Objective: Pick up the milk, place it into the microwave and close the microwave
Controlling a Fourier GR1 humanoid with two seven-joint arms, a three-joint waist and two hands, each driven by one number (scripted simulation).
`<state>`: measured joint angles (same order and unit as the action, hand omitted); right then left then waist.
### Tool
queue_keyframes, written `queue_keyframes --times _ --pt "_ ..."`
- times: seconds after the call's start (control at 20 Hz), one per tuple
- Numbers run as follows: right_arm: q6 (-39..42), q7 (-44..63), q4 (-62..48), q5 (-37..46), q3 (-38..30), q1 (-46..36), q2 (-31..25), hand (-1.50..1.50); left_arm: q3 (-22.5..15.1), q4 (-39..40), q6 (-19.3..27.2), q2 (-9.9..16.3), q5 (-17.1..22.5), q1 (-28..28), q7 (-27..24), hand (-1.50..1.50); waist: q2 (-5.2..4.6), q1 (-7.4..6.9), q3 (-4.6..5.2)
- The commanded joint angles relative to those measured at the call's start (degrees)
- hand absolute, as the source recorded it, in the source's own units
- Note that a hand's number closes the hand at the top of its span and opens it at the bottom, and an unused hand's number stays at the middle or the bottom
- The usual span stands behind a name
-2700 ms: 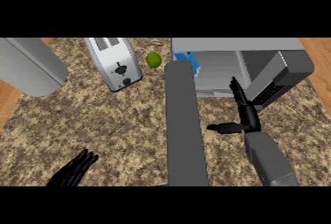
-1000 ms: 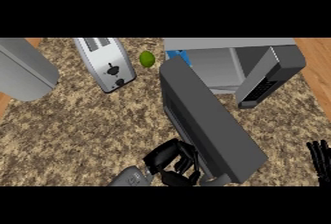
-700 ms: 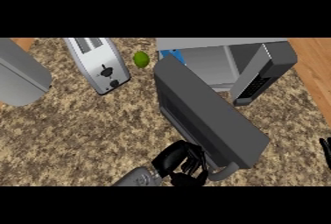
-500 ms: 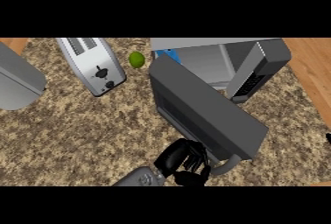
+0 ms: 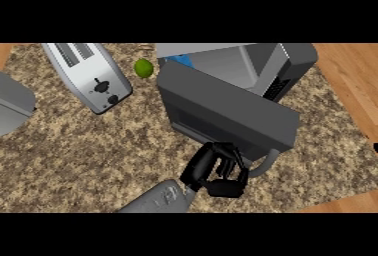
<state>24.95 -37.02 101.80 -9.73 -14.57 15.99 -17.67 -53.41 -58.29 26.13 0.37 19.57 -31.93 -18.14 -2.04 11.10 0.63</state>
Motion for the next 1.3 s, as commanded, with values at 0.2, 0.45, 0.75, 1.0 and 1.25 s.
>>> queue_keyframes --times 0.2,0.45,0.75,1.0,1.25 --pt "2.89 3.30 2.76 -4.25 0.06 -1.92 -2.58 -1.50 3.74 0.68 3.64 -0.36 10.10 -5.28 -4.32 1.50 -1.08 3.15 0.02" --pt "3.54 5.91 3.71 -6.36 -0.22 -3.16 -4.14 -1.50 5.80 3.70 4.15 -0.36 14.87 -9.17 -4.90 1.50 -1.60 4.56 -0.05" --pt "4.47 8.07 4.38 -7.85 -1.47 -4.66 -6.95 -1.50 8.36 8.27 4.38 -0.37 18.83 -15.07 -5.60 1.50 -2.00 5.59 -0.16" --pt "4.31 9.62 4.13 -9.62 -2.10 -6.53 -7.82 -1.50 10.46 10.21 3.55 -0.37 22.66 -18.03 -7.91 1.50 -2.77 6.50 -0.14" --pt "4.42 10.70 3.66 -11.35 -2.94 -7.36 -8.57 -1.50 12.25 13.39 2.73 -0.37 25.32 -20.53 -10.70 1.50 -3.07 7.51 -0.23"
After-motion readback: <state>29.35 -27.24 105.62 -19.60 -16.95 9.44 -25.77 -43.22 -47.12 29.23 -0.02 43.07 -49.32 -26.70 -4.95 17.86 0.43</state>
